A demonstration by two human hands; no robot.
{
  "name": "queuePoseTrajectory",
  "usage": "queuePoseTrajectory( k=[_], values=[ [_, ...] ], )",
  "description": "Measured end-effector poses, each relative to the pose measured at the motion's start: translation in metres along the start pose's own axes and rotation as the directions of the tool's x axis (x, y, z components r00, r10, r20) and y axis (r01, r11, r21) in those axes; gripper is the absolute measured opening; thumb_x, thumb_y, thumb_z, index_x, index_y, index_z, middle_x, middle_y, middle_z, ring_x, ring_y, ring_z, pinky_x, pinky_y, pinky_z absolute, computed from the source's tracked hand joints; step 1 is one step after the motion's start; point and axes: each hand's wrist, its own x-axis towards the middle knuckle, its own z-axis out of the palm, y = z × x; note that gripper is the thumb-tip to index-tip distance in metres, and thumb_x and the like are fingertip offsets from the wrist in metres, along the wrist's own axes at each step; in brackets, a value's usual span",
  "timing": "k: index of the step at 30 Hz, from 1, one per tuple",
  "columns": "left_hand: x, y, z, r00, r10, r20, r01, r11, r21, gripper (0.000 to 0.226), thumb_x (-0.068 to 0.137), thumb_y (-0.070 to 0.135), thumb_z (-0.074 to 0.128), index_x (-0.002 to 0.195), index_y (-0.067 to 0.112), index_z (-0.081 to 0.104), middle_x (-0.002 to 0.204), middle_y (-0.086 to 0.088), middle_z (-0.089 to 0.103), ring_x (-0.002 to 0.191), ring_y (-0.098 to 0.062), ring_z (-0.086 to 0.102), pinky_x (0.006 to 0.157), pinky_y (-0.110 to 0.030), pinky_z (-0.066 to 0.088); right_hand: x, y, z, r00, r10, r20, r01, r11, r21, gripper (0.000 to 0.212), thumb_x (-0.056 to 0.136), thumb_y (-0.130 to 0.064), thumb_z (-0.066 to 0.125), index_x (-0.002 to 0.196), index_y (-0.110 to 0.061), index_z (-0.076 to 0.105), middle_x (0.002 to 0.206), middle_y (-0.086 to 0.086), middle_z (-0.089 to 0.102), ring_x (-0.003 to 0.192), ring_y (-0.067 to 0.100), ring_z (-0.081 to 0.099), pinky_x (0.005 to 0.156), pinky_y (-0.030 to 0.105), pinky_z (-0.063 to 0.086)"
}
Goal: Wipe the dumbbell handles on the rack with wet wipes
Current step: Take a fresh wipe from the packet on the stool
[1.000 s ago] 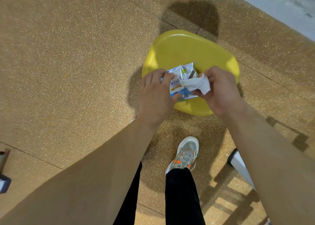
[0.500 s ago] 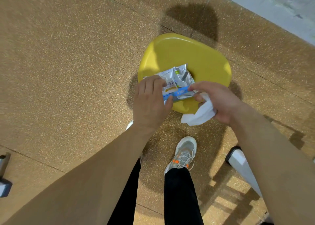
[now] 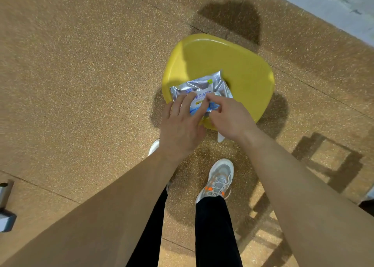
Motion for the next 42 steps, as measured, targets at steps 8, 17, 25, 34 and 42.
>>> queuePoseTrajectory(
  k=[8, 17, 25, 34, 42],
  values=[
    [0.007, 0.000, -0.005, 0.998, -0.025, 0.050, 0.027, 0.999, -0.025, 0.067, 0.083, 0.042, 0.056, 0.149, 0.037, 0.045, 0.149, -0.008, 0.045, 0.138, -0.034, 0.038, 0.113, -0.051, 0.031, -0.012, 0.008, 0.014, 0.999, 0.033, -0.018, -0.037, 0.923, -0.383, 0.079, 0.101, -0.031, 0.045, 0.158, -0.048, -0.007, 0.090, 0.000, 0.051, 0.075, 0.026, 0.054, 0.059, 0.035, 0.042],
    [0.006, -0.009, -0.008, 0.993, 0.017, 0.115, -0.016, 1.000, -0.014, 0.070, 0.082, 0.046, 0.052, 0.151, 0.034, 0.042, 0.152, -0.008, 0.041, 0.139, -0.033, 0.036, 0.113, -0.056, 0.031, -0.004, 0.009, 0.018, 0.993, 0.117, -0.006, -0.114, 0.948, -0.296, 0.081, 0.099, -0.026, 0.046, 0.157, -0.049, -0.006, 0.078, 0.000, 0.055, 0.066, 0.022, 0.054, 0.054, 0.034, 0.042],
    [0.031, 0.016, -0.059, 0.921, -0.164, 0.353, 0.217, 0.969, -0.117, 0.055, 0.092, 0.047, 0.053, 0.146, 0.040, 0.043, 0.145, -0.003, 0.037, 0.135, -0.030, 0.033, 0.115, -0.046, 0.027, 0.006, -0.004, -0.015, 0.974, 0.142, 0.177, -0.128, 0.988, -0.087, 0.071, 0.100, -0.019, 0.047, 0.161, -0.038, 0.016, 0.158, 0.003, 0.042, 0.109, 0.023, 0.054, 0.087, 0.032, 0.043],
    [0.013, 0.066, -0.202, 0.821, 0.076, 0.566, 0.512, 0.340, -0.788, 0.032, 0.099, 0.044, 0.060, 0.119, 0.021, 0.069, 0.103, 0.005, 0.071, 0.084, -0.001, 0.066, 0.071, -0.011, 0.048, -0.111, -0.061, -0.106, 0.938, 0.344, -0.025, -0.162, 0.503, 0.849, 0.007, 0.099, -0.015, 0.059, 0.097, -0.019, 0.065, 0.089, 0.005, 0.060, 0.078, 0.021, 0.060, 0.075, 0.037, 0.053],
    [-0.057, 0.136, -0.359, 0.885, 0.142, 0.443, 0.314, 0.519, -0.795, 0.034, 0.078, 0.041, 0.078, 0.102, 0.019, 0.068, 0.092, 0.009, 0.067, 0.080, -0.005, 0.062, 0.071, -0.029, 0.049, -0.336, -0.093, -0.136, 0.881, 0.434, -0.187, 0.118, 0.181, 0.976, 0.007, 0.092, -0.015, 0.067, 0.085, -0.017, 0.065, 0.069, 0.001, 0.060, 0.065, 0.017, 0.056, 0.058, 0.027, 0.045]
  ],
)
